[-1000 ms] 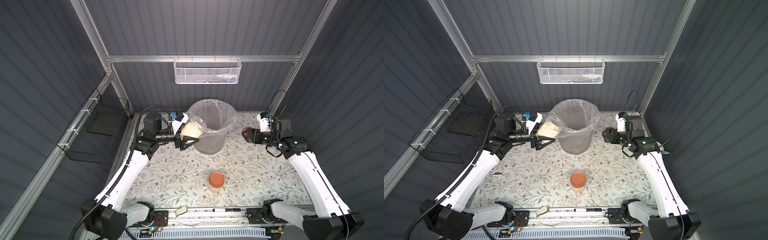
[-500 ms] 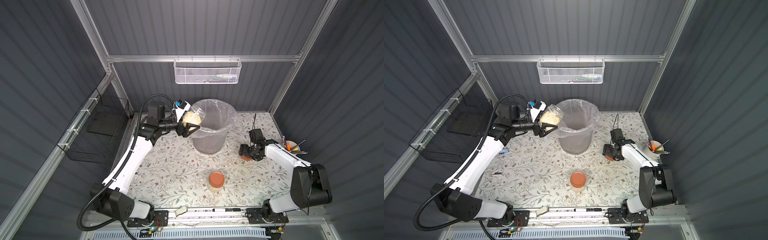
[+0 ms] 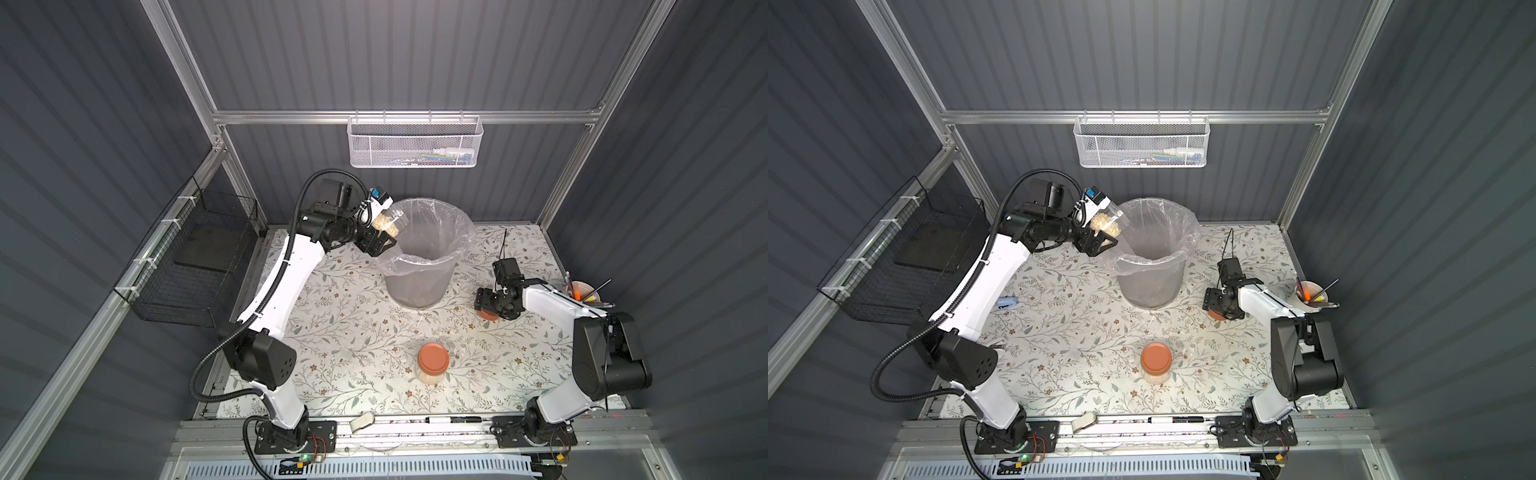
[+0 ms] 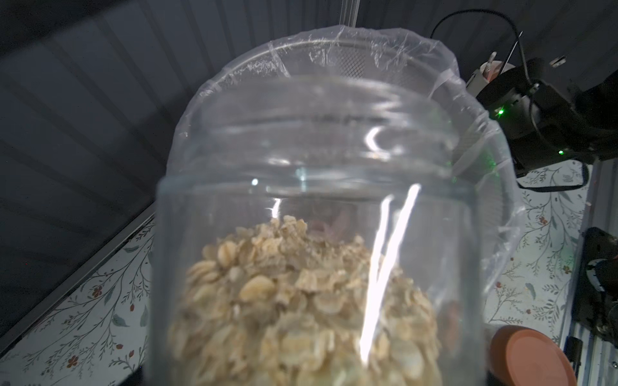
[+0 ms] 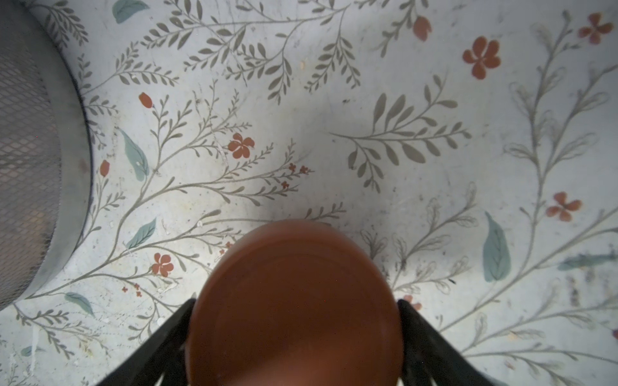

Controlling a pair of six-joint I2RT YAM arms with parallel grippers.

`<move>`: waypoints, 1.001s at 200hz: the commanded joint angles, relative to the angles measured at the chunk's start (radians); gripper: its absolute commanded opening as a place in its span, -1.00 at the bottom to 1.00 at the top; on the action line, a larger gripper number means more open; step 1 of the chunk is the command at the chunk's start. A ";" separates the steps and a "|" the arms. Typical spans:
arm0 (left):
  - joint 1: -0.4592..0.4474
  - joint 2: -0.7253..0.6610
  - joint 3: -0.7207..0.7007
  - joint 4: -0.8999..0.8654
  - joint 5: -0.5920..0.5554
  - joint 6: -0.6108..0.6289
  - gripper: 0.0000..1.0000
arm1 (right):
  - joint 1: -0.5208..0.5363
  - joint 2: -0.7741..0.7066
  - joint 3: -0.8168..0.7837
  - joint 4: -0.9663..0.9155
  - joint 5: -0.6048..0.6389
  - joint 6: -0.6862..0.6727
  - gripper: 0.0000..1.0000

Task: Empty expired oatmeal from jars
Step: Place the lid at the center of the board.

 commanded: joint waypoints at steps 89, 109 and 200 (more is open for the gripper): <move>-0.157 0.185 0.394 -0.211 -0.376 0.203 -1.00 | 0.046 0.079 0.062 -0.054 0.065 -0.068 0.98; -0.171 0.181 0.385 -0.213 -0.416 0.230 -1.00 | 0.045 0.062 0.078 -0.077 0.051 -0.071 0.98; -0.202 0.237 0.412 -0.203 -0.551 0.367 -1.00 | 0.046 -0.190 0.235 -0.186 0.055 -0.072 0.98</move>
